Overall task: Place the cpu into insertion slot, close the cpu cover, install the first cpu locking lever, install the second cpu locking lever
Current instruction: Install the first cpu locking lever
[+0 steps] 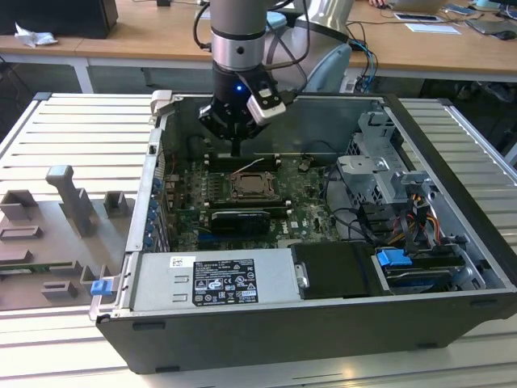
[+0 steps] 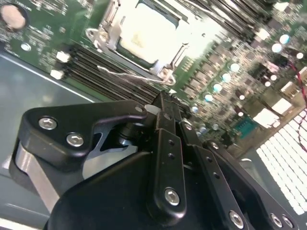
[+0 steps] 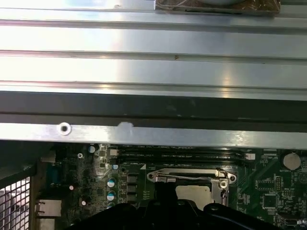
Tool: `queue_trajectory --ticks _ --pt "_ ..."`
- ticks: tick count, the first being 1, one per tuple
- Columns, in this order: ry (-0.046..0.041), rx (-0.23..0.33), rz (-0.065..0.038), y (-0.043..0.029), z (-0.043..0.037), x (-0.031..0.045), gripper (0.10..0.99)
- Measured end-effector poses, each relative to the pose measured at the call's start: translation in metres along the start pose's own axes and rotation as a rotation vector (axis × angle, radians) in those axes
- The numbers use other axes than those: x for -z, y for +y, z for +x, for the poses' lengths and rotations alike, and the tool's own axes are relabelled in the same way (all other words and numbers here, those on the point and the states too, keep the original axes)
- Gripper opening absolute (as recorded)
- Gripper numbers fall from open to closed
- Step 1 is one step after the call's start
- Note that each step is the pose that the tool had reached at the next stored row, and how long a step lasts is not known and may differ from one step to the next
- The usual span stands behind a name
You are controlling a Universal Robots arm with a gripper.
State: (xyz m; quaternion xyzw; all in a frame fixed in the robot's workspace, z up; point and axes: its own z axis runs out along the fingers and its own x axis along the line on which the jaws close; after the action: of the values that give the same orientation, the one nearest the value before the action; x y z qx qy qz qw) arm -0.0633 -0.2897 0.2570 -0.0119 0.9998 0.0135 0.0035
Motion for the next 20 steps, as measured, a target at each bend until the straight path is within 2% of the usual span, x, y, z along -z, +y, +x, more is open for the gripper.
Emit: queue_trajectory --ticks 4,6,7,8,9,15,20 --pt "0.0 0.0 0.0 -0.0004 -0.0149 -0.0007 0.106" --pt "-0.0001 -0.001 -0.002 -0.0006 -0.0194 -0.0014 0.106" --pt "-0.0002 -0.001 -0.01 -0.0007 -0.02 -0.0015 0.106" --pt "-0.0009 -0.001 -0.038 -0.0008 -0.0204 -0.0018 0.106" --pt "-0.0015 -0.001 -0.054 -0.0011 -0.0204 -0.0031 0.106" --pt "-0.0002 0.019 -0.054 -0.0008 -0.0241 -0.0159 0.106" --pt "-0.0003 0.019 -0.057 -0.0004 -0.0275 -0.0219 0.106"
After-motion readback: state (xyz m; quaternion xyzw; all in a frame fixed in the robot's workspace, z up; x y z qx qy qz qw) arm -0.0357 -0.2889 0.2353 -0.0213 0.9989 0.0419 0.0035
